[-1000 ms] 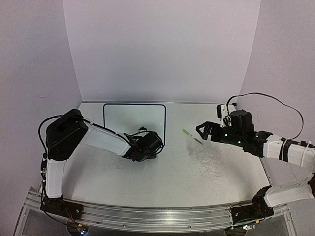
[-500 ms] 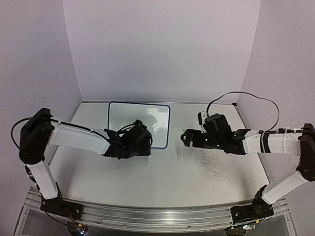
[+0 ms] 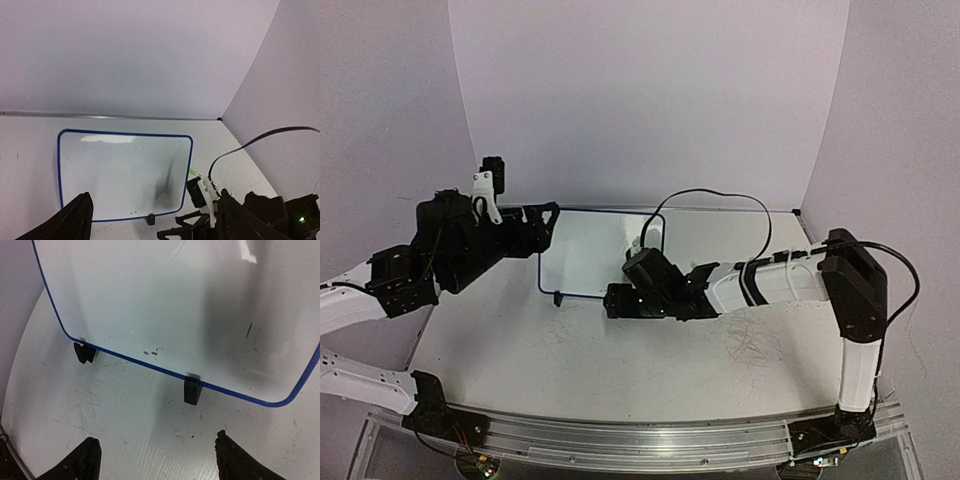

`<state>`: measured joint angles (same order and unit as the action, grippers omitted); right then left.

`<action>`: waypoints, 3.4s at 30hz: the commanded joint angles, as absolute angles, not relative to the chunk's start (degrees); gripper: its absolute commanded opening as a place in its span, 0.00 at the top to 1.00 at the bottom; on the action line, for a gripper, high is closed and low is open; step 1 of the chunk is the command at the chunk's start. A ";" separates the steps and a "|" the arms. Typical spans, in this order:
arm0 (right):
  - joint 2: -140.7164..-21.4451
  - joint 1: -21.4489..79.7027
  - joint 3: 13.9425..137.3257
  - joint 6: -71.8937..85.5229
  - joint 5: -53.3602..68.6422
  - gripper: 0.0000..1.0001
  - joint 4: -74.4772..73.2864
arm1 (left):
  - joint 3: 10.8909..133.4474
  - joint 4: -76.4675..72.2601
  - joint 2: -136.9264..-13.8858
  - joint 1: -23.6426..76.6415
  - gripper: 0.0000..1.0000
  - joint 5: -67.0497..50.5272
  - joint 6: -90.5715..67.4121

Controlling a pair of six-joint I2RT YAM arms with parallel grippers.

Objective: Write a sentence on the whiteboard
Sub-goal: Move the whiteboard stand to the center of the board.

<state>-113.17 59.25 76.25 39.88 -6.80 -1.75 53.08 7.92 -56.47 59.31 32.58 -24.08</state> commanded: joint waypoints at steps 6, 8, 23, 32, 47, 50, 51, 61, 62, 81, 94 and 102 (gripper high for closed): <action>-120.55 60.93 82.20 44.87 -15.77 0.33 -6.78 | 53.51 10.14 -50.32 58.97 0.12 35.89 -13.30; -122.16 60.92 83.72 44.33 -16.83 0.36 -7.18 | 53.47 10.80 -50.04 58.97 0.12 34.82 -12.91; -130.56 60.84 93.53 43.22 -23.09 0.55 -9.62 | 52.63 13.73 -43.21 58.97 0.10 34.23 -13.26; -130.88 60.65 94.09 40.64 -25.49 0.81 -10.42 | 53.05 15.42 -42.28 58.97 0.08 34.21 -14.14; -120.18 57.42 78.65 31.26 -21.39 1.00 -5.47 | 56.09 15.92 -47.99 58.97 0.05 34.88 -16.06; -115.45 57.20 71.55 28.17 -19.90 1.00 -2.38 | 57.13 15.46 -50.84 58.97 0.05 34.51 -15.81; -113.85 57.17 69.94 27.43 -19.27 1.00 -1.49 | 57.45 15.23 -51.54 58.97 0.05 34.37 -15.74; -114.80 57.09 71.91 30.79 -13.05 0.48 3.47 | 58.28 11.64 -53.41 58.97 0.02 33.73 -15.55; -115.86 57.07 72.89 31.60 -13.35 0.45 3.42 | 58.42 11.60 -53.36 58.97 0.02 33.49 -15.24; -131.55 58.32 92.71 37.83 -14.87 0.55 -7.27 | 56.78 12.16 -50.19 58.97 0.01 34.97 -13.12; -131.53 58.52 92.46 36.14 -21.82 0.81 -9.58 | 56.01 12.91 -48.07 58.97 0.01 34.88 -14.09; -124.65 56.92 83.54 32.45 -22.63 1.00 -7.80 | 56.28 12.81 -48.70 58.97 0.01 34.30 -15.46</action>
<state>-129.68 58.83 89.75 35.34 -19.95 -5.78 55.37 13.93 -48.52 59.13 34.59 -14.96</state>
